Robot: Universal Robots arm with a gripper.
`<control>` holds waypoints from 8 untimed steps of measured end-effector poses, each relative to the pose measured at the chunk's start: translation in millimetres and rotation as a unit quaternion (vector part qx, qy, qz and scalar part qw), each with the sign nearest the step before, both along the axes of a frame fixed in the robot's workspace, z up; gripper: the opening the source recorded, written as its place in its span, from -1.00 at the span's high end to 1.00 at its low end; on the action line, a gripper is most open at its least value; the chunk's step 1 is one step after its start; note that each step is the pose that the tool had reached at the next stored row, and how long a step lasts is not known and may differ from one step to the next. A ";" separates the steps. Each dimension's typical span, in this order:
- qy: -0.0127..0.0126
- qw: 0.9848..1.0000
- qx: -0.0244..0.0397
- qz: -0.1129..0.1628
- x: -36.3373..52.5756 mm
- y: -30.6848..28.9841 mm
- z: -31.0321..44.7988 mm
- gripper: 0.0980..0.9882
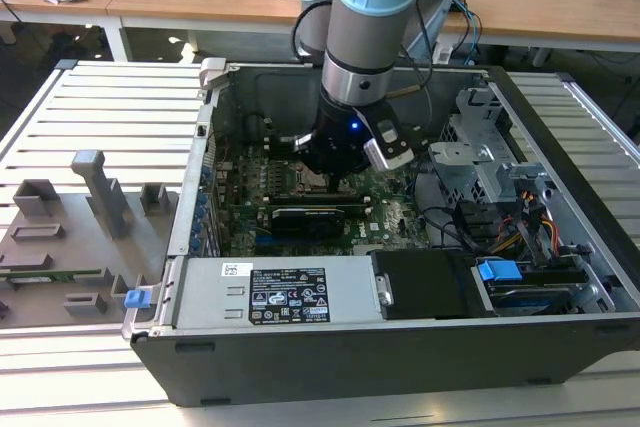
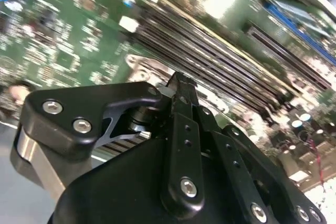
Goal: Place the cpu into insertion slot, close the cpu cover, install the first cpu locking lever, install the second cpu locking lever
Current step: 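Install the second cpu locking lever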
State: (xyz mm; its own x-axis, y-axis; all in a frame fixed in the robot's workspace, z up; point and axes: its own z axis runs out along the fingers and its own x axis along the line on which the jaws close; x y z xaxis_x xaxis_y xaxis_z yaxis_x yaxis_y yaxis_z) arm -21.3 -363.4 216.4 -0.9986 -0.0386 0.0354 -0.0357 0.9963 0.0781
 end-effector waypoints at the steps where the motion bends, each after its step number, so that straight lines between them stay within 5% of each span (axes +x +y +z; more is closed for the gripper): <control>1: 0.000 1.000 0.000 0.000 -3.1 -0.4 -0.5 0.98; 8: 0.000 1.000 0.000 0.012 -23.7 -5.3 -3.9 0.98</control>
State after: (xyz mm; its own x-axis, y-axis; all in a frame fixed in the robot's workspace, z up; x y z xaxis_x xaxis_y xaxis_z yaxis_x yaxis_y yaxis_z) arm -45.0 -368.6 212.5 -0.9974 -0.0629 0.0353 -0.0599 0.9951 0.0789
